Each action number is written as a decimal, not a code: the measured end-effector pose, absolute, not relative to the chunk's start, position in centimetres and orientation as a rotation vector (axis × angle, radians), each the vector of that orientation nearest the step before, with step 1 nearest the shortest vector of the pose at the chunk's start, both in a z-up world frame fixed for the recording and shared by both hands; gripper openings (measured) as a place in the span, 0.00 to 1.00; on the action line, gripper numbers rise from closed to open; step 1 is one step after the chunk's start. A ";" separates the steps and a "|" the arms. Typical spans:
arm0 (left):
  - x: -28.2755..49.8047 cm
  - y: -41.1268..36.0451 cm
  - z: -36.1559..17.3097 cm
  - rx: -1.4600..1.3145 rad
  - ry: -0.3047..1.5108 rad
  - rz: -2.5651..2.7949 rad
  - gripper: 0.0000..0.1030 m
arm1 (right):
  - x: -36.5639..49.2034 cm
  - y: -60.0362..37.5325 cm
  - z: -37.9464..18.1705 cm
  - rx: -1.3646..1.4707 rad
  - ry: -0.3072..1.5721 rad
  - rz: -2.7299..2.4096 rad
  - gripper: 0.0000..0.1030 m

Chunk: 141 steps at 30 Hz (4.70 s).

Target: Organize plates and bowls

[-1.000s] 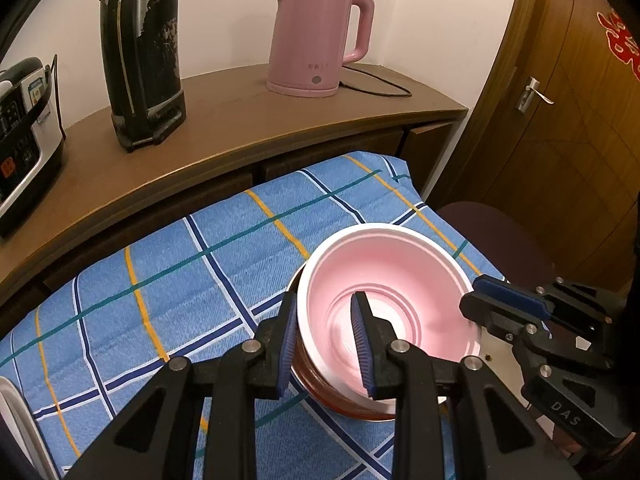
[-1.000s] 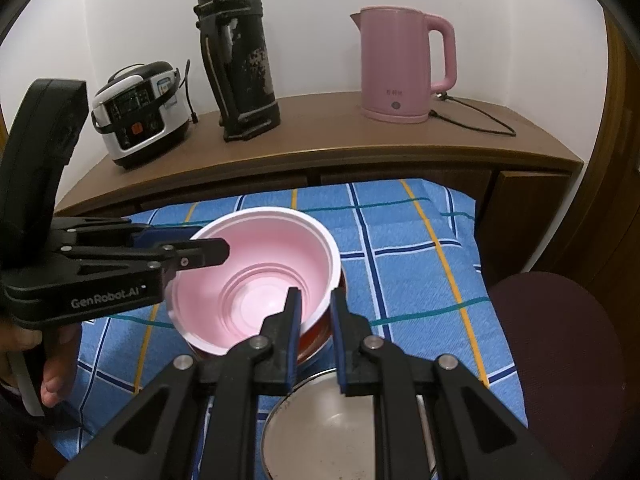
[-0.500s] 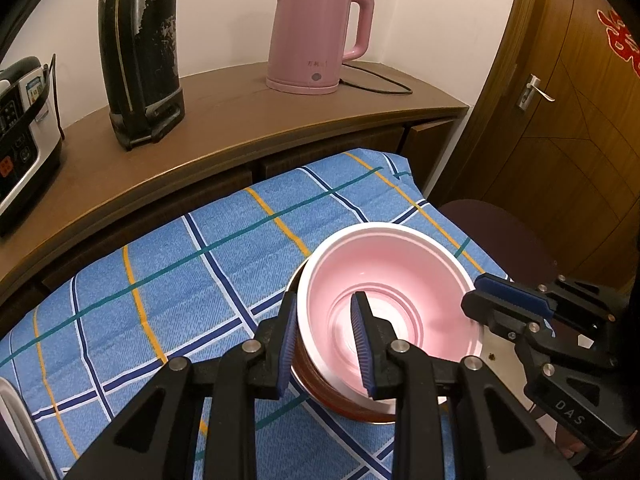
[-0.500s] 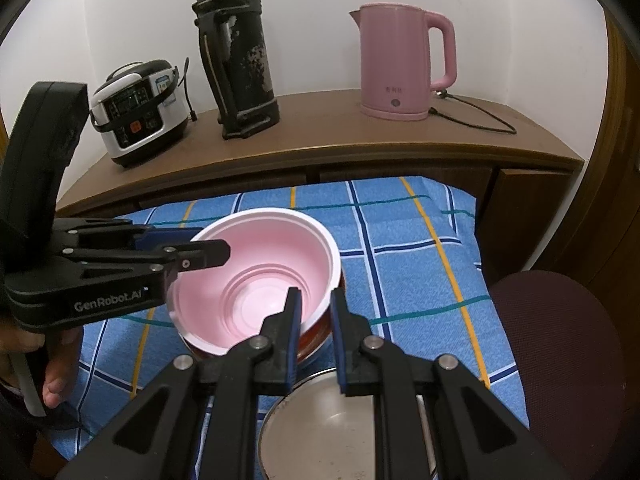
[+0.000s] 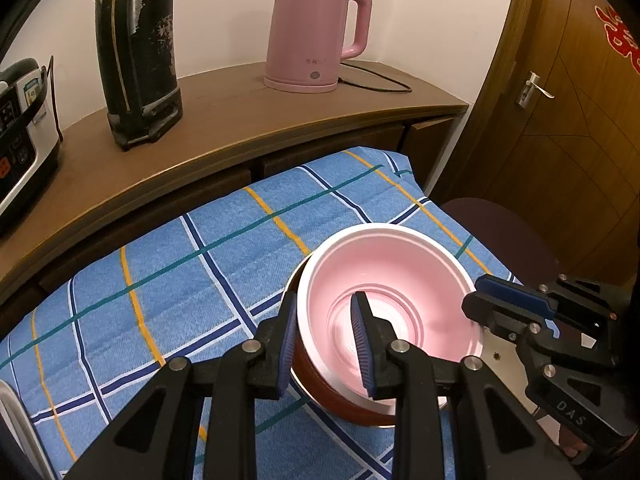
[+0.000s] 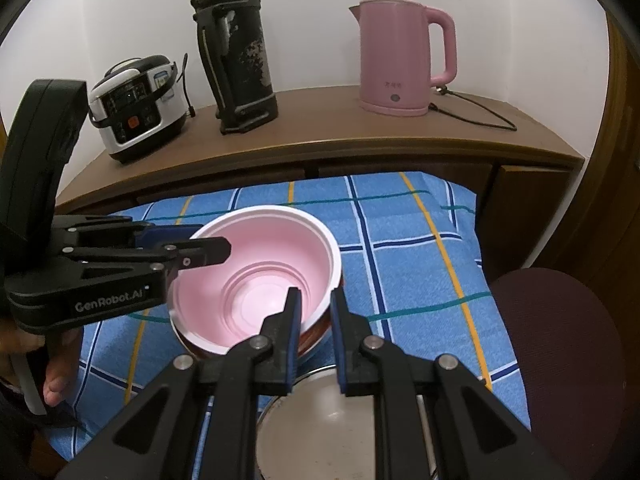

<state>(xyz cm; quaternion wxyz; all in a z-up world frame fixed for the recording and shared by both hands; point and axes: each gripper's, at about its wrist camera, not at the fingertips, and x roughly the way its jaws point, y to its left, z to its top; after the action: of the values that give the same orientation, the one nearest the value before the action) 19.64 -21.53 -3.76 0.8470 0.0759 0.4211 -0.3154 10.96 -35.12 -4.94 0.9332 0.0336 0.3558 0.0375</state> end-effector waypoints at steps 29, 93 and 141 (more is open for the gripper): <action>19.8 -22.0 -4.8 0.185 0.891 -0.662 0.29 | 10.8 -35.2 -5.6 0.072 0.734 0.077 0.15; 14.3 -23.8 -2.2 0.246 0.739 -0.751 0.74 | 4.7 -38.3 -4.4 0.102 0.665 -0.023 0.43; 7.5 -27.4 -6.4 0.295 0.812 -0.929 0.33 | 0.4 -41.4 -6.5 0.236 0.684 -0.026 0.17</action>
<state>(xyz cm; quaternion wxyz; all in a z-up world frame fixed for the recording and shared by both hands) 7.49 -27.41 -6.38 0.8053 0.1379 0.3795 -0.4341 0.43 -41.44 -6.54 0.9351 0.1155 0.3347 -0.0127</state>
